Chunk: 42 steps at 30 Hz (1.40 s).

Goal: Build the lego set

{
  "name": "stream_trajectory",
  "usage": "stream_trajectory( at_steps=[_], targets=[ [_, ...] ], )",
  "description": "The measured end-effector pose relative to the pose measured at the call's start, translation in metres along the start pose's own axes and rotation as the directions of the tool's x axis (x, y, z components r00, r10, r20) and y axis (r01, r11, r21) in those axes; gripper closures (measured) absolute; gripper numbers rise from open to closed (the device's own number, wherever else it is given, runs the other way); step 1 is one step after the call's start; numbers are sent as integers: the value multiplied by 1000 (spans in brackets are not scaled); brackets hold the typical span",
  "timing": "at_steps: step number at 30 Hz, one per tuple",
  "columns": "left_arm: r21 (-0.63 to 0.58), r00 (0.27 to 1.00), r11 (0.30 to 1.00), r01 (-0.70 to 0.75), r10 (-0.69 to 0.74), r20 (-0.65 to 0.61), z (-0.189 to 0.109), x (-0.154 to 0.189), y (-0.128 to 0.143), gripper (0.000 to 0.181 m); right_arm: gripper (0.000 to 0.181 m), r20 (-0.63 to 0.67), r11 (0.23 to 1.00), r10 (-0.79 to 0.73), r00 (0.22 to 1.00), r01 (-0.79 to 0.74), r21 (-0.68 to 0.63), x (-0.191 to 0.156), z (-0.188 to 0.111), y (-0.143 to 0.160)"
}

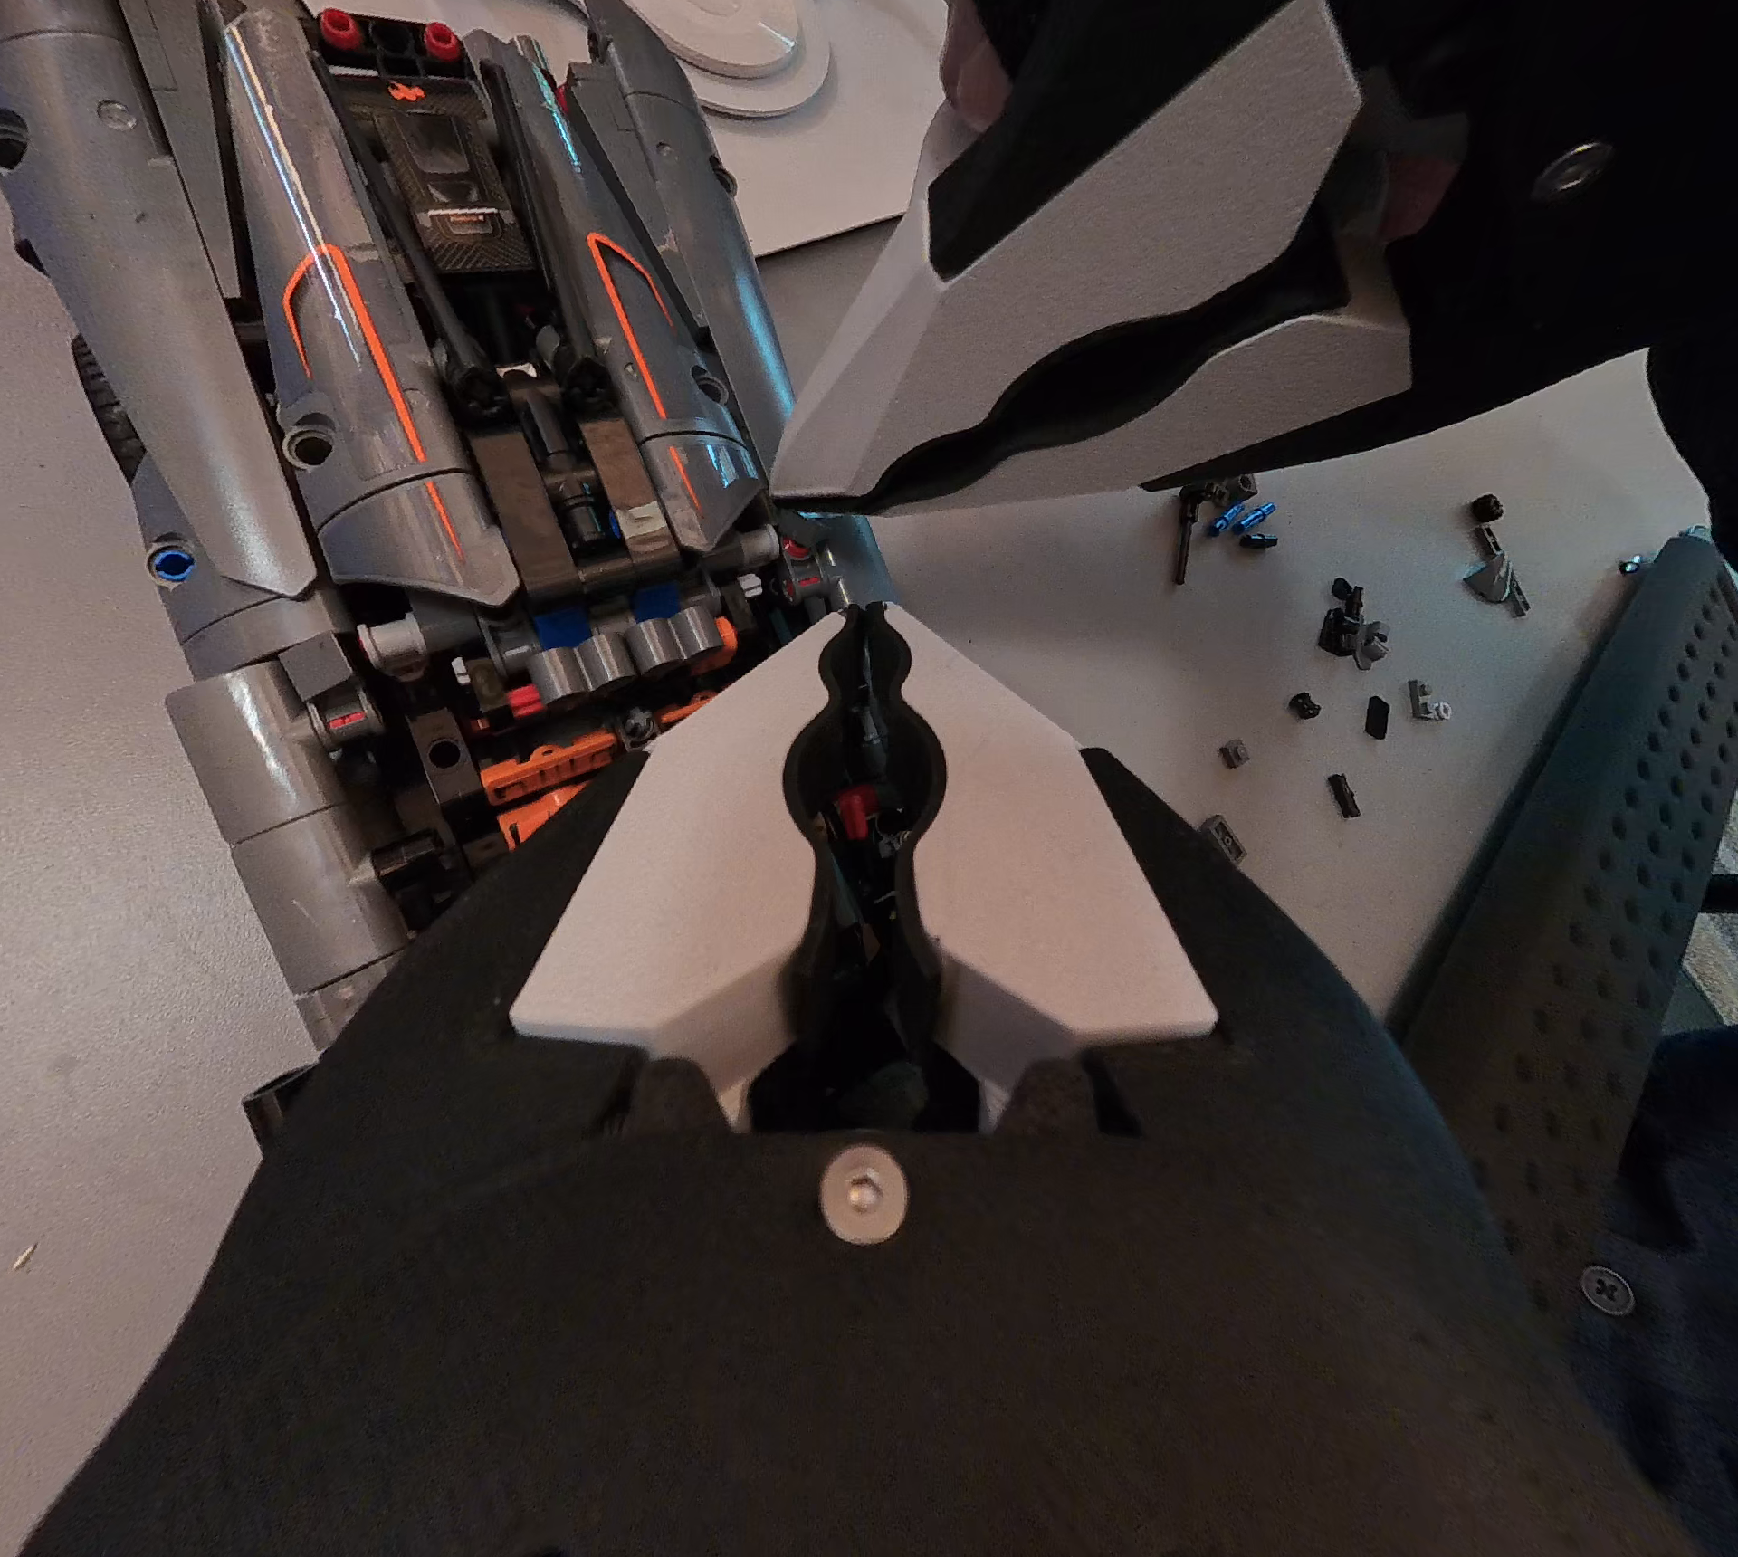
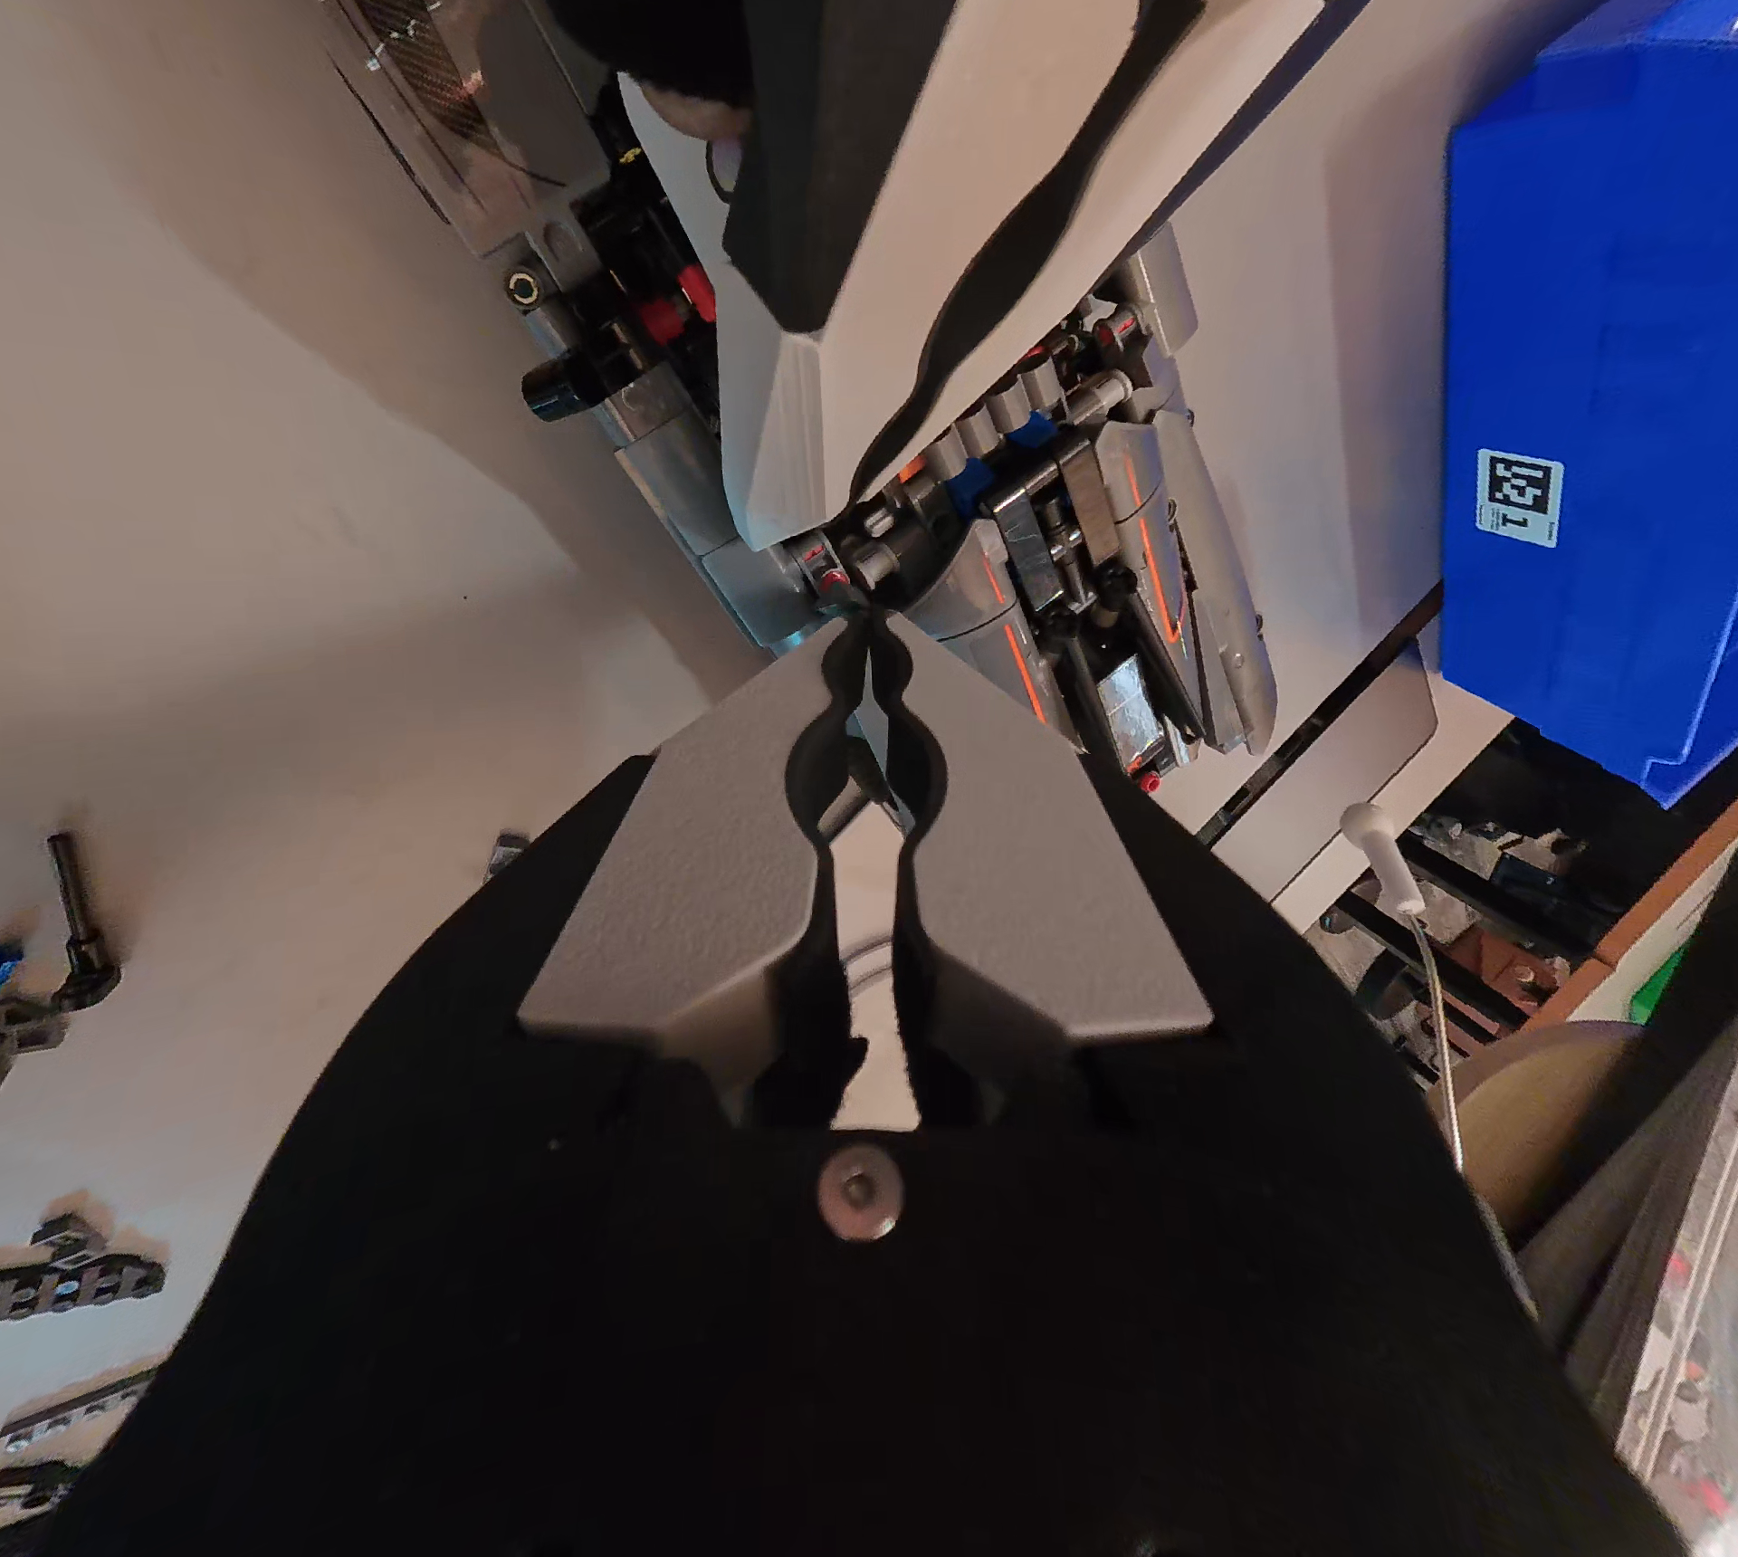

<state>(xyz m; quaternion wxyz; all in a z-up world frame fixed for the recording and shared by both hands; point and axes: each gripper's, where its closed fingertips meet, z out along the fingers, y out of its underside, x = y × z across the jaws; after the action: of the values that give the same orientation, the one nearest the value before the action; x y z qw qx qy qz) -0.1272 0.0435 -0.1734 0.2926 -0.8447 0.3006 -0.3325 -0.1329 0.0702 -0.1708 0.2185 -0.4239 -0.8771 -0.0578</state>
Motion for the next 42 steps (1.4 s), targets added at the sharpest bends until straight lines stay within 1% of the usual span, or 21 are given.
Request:
stream_trajectory(
  at_steps=[29, 42],
  targets=[
    [1, 1000, 1000, -2, 2, 0, 0, 0, 0, 181, 181, -2, 1000, 8, 1000, -8, -14, -5, 0, 1],
    [5, 1000, 1000, -3, 3, -3, -1, 0, 0, 181, 180, 6, 997, 75, 997, -75, 7, -8, -5, 5]
  ],
)
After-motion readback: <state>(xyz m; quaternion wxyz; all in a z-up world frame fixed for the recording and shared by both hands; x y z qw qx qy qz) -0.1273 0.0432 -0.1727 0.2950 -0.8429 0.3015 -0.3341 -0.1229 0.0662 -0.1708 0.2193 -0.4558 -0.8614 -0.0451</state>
